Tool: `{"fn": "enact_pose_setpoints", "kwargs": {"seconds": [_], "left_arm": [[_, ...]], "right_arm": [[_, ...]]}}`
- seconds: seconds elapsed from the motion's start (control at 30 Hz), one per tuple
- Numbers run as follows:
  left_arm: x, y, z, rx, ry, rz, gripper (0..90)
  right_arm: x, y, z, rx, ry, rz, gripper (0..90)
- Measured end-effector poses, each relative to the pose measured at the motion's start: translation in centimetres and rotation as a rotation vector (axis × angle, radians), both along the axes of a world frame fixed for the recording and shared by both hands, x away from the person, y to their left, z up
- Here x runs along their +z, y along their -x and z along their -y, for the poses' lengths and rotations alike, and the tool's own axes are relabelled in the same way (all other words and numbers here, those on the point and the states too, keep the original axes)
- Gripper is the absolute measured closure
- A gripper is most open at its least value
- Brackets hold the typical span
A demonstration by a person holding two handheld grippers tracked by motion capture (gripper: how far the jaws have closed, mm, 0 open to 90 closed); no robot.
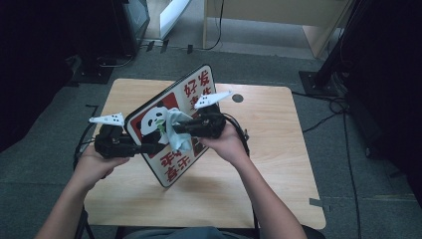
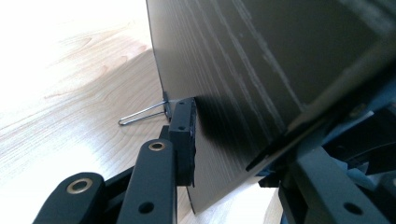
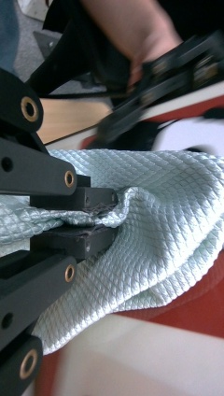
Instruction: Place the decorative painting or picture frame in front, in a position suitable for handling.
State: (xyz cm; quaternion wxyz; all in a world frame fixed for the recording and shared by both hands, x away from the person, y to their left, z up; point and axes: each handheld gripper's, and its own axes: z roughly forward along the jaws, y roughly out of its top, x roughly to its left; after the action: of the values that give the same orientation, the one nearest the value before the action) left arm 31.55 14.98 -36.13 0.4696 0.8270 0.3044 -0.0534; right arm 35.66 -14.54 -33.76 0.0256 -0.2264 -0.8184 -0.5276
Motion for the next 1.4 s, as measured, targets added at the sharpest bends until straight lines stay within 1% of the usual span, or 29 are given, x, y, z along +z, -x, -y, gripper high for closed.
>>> {"fn": "enact_pose_setpoints", "kwargs": {"seconds": [0.1, 0.2, 0.23, 0.3, 0.33, 0.43, 0.5, 0.57, 0.63, 0.77, 0.97, 1.0, 1.2, 1.4], "left_arm": [[0.0, 0.0, 0.0, 0.001, -0.001, 0.001, 67.2], [0.0, 0.0, 0.0, 0.001, -0.002, 0.001, 67.3], [0.0, 0.0, 0.0, 0.002, -0.001, 0.001, 67.3], [0.0, 0.0, 0.0, 0.002, -0.001, 0.001, 67.4], [0.0, 0.0, 0.0, 0.002, -0.001, 0.001, 67.3], [0.0, 0.0, 0.0, 0.002, -0.002, 0.003, 67.4], [0.0, 0.0, 0.0, 0.005, -0.003, 0.004, 67.5], [0.1, 0.0, 0.0, 0.007, -0.008, 0.008, 68.0], [0.1, 0.0, 0.0, 0.009, -0.012, 0.011, 68.5], [0.1, 0.1, 0.0, 0.013, -0.012, 0.01, 68.9], [0.1, 0.1, -0.1, 0.014, -0.014, 0.01, 69.1], [0.1, 0.1, -0.1, 0.014, -0.014, 0.01, 69.1], [0.1, 0.1, -0.1, 0.015, -0.014, 0.009, 69.1], [0.1, 0.1, -0.1, 0.014, -0.015, 0.01, 69.1]], "right_arm": [[2.0, -0.3, -0.7, 0.015, -0.011, 0.037, 82.6], [3.7, -0.5, -1.4, 0.032, -0.014, 0.068, 82.5], [4.1, -0.5, -1.7, 0.037, -0.013, 0.067, 82.5], [4.8, -0.6, -2.4, 0.047, -0.016, 0.07, 82.5], [5.0, -0.5, -2.7, 0.055, -0.015, 0.065, 82.4], [5.3, -0.6, -3.7, 0.071, -0.011, 0.072, 82.3], [5.2, -0.7, -4.2, 0.073, -0.006, 0.078, 82.4], [5.0, -0.9, -4.2, 0.075, -0.009, 0.068, 82.4], [4.8, -1.1, -4.2, 0.074, -0.011, 0.068, 82.4], [4.4, -1.0, -4.3, 0.069, 0.012, 0.082, 82.4], [3.7, -0.7, -4.2, 0.069, 0.038, 0.086, 82.5], [3.5, -0.7, -4.1, 0.068, 0.039, 0.088, 82.5], [2.0, -0.5, -3.7, 0.064, 0.034, 0.065, 82.5], [0.3, -0.3, -3.3, 0.059, 0.046, 0.047, 82.4]]}}
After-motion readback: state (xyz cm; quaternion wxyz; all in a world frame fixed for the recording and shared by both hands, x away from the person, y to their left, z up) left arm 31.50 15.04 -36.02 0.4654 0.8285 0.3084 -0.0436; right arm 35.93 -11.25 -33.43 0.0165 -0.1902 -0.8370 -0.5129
